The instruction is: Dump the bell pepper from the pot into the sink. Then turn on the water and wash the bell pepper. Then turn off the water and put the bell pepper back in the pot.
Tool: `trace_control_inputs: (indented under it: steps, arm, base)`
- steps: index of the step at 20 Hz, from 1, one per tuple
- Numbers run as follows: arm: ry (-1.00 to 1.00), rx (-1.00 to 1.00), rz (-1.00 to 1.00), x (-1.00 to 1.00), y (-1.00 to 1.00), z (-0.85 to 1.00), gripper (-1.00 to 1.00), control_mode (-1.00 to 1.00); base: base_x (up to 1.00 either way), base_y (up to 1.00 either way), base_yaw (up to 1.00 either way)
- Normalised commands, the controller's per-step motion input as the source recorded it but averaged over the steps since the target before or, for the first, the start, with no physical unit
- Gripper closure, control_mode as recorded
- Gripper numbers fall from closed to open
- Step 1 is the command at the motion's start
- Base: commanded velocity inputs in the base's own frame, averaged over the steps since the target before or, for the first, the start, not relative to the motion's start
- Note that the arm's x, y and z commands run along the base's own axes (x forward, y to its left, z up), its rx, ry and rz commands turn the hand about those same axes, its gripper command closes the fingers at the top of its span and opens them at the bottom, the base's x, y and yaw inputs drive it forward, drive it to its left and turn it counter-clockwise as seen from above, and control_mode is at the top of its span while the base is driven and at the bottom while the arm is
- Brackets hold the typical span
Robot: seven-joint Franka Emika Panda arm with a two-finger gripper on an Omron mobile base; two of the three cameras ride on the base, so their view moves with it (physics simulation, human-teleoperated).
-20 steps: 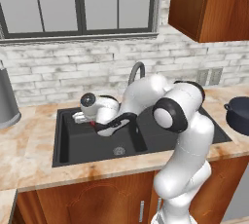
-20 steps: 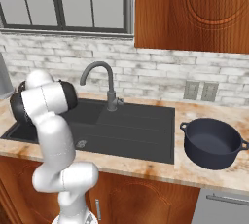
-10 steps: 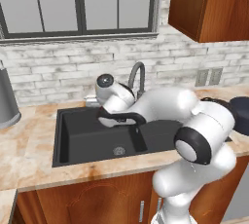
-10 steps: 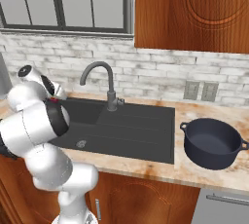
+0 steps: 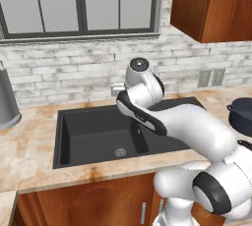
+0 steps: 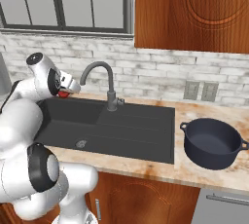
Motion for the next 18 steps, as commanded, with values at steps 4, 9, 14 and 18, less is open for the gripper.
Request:
trace_control_inputs:
  steps: [4,9,14,18]
  arm:
    - [-0.02,-0.02,0.0,-0.63,-1.0,0.32,1.0,-1.0]
    - [0.0,-0.06,0.0,-0.42,-1.0,0.19,1.0,-1.0]
    - [0.0,-0.11,-0.01,-0.05,-1.0,0.11,1.0,-1.0]
    - [0.0,-0.11,-0.01,0.0,-1.0,0.07,1.0,-1.0]
  base:
    - [0.0,0.0,0.0]
    - [0.0,0.0,0.0]
    - [0.0,0.0,0.0]
    - [0.0,0.0,0.0]
